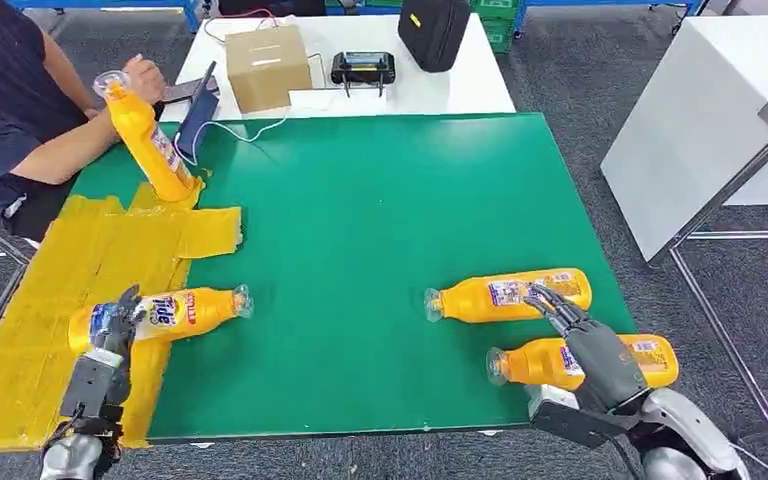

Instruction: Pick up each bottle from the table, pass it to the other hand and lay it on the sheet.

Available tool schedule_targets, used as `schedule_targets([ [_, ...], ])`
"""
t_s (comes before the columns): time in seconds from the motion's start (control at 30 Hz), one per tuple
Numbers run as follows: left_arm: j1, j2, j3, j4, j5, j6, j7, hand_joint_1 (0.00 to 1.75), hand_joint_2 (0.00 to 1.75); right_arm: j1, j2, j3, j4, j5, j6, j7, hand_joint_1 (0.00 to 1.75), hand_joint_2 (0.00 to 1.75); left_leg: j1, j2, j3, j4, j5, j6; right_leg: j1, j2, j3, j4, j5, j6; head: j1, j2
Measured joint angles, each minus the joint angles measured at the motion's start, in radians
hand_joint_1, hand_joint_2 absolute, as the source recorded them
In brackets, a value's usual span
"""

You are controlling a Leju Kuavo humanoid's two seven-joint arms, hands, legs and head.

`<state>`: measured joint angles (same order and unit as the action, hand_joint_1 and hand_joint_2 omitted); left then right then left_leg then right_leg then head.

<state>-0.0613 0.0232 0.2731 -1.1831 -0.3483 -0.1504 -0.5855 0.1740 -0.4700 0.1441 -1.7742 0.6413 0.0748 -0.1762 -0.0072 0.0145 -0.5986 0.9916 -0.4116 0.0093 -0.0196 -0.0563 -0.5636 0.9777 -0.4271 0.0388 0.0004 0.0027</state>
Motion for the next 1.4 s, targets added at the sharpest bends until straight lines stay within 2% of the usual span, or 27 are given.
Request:
schedule_targets([
  [0.1,0.035,-0.038,-0.007,-0.097,0.11,-0.081,0.021,0.0,0.0,-0.006,-0.006,-0.047,0.044,-0.009,0.026,0.017,0.0,1.75,-0.001,0.0,-0.001,0.0,0.0,0.001,-0.001,0.0,-0.001,0.0,0.001,0.001,0.0,0.0],
  [0.27,0.089,-0.07,-0.074,-0.216,0.171,-0.105,0.048,0.0,0.0,-0.031,-0.023,-0.129,0.139,-0.01,0.054,0.025,0.0,1.75,-0.001,0.0,-0.004,0.001,0.0,0.001,-0.001,0.0,-0.003,0.0,0.0,0.002,0.0,0.0],
  [0.47,0.099,-0.074,-0.134,-0.27,0.187,-0.091,0.053,0.0,0.0,-0.069,-0.036,-0.17,0.232,0.011,0.069,0.031,0.0,1.75,-0.001,0.0,-0.005,0.001,0.0,0.001,-0.001,0.0,-0.004,0.0,0.0,0.002,0.0,0.0],
  [0.97,0.107,-0.075,-0.157,-0.292,0.206,-0.092,0.054,0.0,0.0,-0.089,-0.057,-0.183,0.298,0.005,0.106,0.038,0.0,1.75,-0.001,0.0,-0.006,0.001,0.0,0.001,-0.001,0.0,-0.005,0.0,0.0,0.002,0.0,0.0],
  [1.4,0.108,-0.071,-0.157,-0.29,0.222,-0.089,0.049,0.0,0.0,0.022,-0.175,-0.178,0.207,-0.14,0.223,0.057,0.0,1.75,-0.001,-0.001,-0.007,0.001,0.0,0.001,-0.001,0.0,-0.006,0.0,0.0,0.002,0.0,0.0],
])
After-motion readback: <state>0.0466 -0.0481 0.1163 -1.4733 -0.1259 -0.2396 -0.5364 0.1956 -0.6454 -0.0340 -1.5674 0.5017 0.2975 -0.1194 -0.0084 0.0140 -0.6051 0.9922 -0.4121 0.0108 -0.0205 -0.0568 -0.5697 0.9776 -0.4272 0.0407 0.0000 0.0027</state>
